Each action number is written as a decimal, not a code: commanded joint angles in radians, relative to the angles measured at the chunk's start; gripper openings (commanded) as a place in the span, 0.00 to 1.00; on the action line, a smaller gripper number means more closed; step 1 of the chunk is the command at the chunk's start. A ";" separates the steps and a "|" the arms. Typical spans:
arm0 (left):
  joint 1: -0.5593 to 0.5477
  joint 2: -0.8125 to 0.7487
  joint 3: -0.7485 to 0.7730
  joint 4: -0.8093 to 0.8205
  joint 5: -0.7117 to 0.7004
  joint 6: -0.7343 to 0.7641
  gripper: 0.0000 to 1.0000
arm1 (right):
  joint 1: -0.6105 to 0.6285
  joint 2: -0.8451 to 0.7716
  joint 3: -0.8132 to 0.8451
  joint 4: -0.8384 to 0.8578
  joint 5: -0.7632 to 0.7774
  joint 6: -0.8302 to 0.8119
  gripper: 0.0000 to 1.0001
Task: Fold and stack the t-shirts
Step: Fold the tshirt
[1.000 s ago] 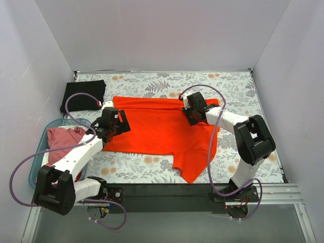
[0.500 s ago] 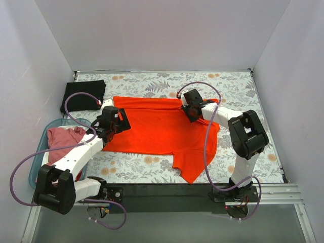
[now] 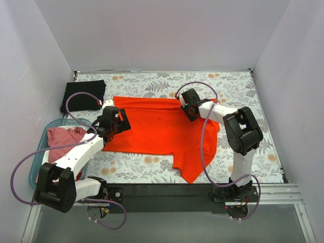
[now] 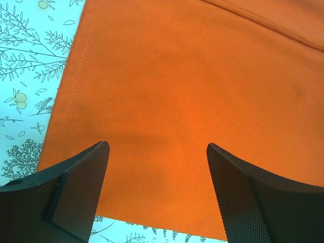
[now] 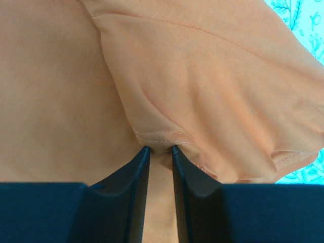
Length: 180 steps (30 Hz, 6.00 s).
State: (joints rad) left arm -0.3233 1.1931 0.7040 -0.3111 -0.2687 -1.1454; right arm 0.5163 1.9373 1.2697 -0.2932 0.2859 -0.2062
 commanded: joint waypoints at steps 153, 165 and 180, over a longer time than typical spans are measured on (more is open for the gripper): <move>-0.003 0.100 0.037 0.001 0.080 -0.002 0.76 | -0.252 -0.092 0.169 -0.193 -0.682 0.340 0.38; -0.124 0.403 0.330 0.075 0.479 -0.252 0.76 | -0.449 -0.267 -0.180 0.086 -0.783 0.543 0.44; -0.272 0.864 0.687 0.207 0.549 -0.402 0.53 | -0.493 -0.342 -0.432 0.370 -0.886 0.680 0.42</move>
State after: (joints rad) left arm -0.5793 2.0495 1.3392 -0.1513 0.2554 -1.5181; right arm 0.0319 1.6234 0.8558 -0.0242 -0.5560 0.4416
